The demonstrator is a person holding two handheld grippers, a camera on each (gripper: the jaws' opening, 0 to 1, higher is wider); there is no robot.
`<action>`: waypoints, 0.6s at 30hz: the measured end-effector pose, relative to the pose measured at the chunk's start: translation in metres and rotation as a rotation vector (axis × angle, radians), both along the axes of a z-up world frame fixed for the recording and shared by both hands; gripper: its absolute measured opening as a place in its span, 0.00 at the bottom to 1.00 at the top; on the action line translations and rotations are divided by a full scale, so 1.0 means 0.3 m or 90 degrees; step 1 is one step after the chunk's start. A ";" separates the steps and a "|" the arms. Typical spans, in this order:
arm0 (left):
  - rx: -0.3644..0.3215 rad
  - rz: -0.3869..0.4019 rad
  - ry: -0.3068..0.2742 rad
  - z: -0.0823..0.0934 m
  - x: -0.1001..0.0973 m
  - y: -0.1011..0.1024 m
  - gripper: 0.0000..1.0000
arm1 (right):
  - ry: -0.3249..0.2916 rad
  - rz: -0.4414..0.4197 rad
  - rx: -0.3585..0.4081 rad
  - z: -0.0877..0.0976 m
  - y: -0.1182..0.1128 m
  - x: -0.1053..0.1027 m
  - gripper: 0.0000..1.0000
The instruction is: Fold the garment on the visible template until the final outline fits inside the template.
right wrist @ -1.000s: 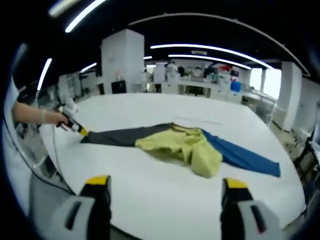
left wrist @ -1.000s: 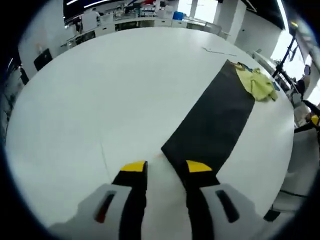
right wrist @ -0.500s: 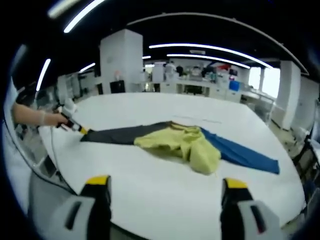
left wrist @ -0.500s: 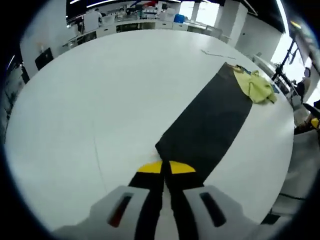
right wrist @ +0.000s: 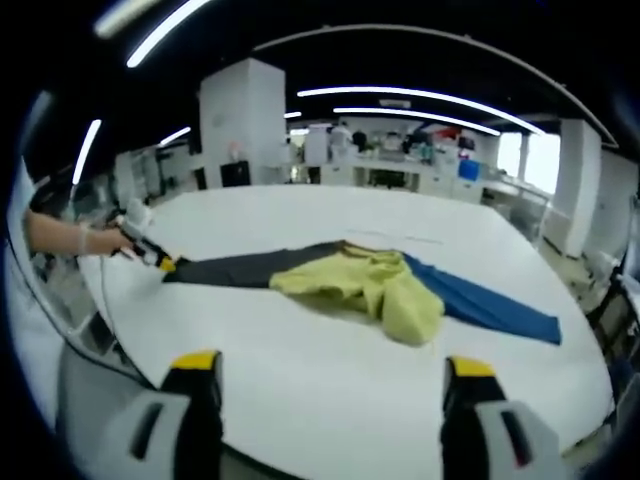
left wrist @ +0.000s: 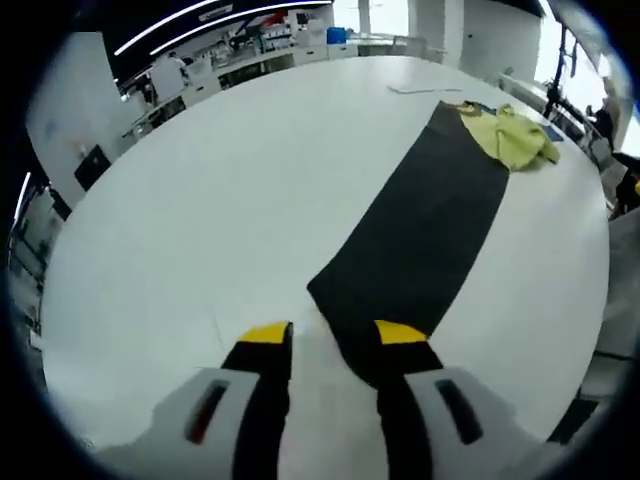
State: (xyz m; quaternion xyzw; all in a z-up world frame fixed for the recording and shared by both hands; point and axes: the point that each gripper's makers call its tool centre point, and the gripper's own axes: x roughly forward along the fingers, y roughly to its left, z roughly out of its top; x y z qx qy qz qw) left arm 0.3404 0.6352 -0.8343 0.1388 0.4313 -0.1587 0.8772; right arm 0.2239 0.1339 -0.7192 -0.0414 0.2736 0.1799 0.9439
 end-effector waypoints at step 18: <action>-0.096 0.070 0.003 -0.011 -0.070 -0.005 0.03 | 0.006 0.022 -0.004 -0.006 0.016 0.008 0.91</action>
